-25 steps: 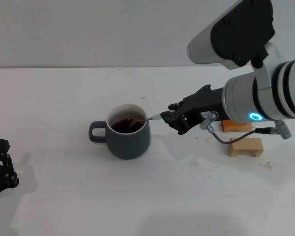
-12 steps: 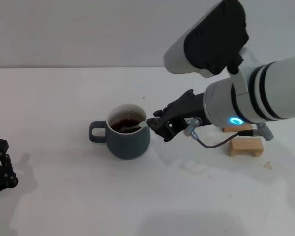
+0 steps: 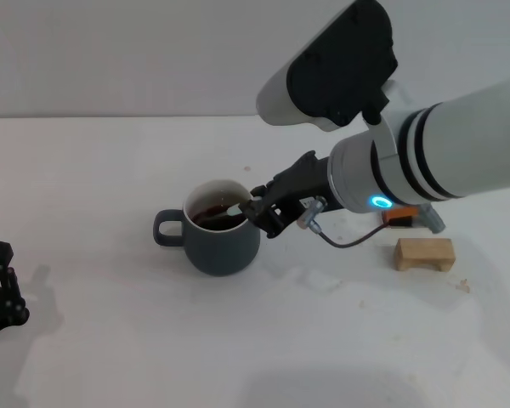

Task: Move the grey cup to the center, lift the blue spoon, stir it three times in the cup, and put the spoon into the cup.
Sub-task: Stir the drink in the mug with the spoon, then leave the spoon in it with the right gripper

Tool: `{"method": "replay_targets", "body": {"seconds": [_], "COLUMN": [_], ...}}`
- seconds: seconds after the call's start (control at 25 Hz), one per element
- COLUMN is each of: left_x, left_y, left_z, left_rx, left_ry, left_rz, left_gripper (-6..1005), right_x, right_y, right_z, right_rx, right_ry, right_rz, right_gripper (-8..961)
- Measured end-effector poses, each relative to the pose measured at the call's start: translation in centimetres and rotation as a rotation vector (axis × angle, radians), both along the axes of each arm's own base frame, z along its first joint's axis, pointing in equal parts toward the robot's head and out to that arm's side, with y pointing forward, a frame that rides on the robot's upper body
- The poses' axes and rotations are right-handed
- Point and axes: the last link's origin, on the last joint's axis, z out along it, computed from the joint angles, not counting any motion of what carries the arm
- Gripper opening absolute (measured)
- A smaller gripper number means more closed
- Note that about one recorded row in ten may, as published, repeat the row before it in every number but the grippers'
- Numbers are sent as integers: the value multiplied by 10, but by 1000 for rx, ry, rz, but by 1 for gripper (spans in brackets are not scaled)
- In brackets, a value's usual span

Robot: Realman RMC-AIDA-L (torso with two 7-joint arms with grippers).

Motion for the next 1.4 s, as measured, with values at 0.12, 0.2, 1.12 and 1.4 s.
{"method": "replay_targets", "body": {"seconds": [0.12,0.2,1.12,1.4], "left_x": [0,-1,-3,-1], "left_y": [0,0,0,0], "left_z": [0,1,1,0], "left_rx": [2,6,2,0], "left_ry": [0,0,9,5], "left_rz": [1,7,13,6], "left_gripper": [-1,-1,-1,-1], "right_x": [-1,-1,5,4], "right_y": [3,6,-1,-9], "right_z": [-1,-1,6,-1], "right_rx": [7,12,20,-2], "right_ry": [3,1,-36,-38], "right_rz": [6,5,2,12], "right_gripper": [181,181,186,187]}}
